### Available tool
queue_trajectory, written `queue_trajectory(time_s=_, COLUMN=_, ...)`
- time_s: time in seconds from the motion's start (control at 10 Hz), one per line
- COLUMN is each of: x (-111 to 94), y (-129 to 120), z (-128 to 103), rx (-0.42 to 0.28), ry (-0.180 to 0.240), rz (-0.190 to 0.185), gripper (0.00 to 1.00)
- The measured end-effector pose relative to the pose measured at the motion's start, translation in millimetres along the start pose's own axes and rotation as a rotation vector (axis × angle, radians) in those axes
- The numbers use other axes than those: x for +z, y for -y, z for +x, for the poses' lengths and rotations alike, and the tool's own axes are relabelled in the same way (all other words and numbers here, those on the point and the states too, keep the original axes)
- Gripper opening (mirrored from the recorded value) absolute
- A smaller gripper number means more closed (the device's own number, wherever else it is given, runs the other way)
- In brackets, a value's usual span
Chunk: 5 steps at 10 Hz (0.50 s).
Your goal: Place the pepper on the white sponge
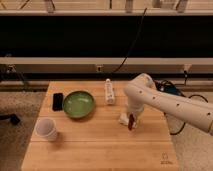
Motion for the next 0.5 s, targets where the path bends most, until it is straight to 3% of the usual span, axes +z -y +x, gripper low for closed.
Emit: queue_trajectory(time_s=0.5, x=2.2, y=0.6, z=-2.7, rx=-0.022, ry=0.002, rz=-0.009, gripper=0.03)
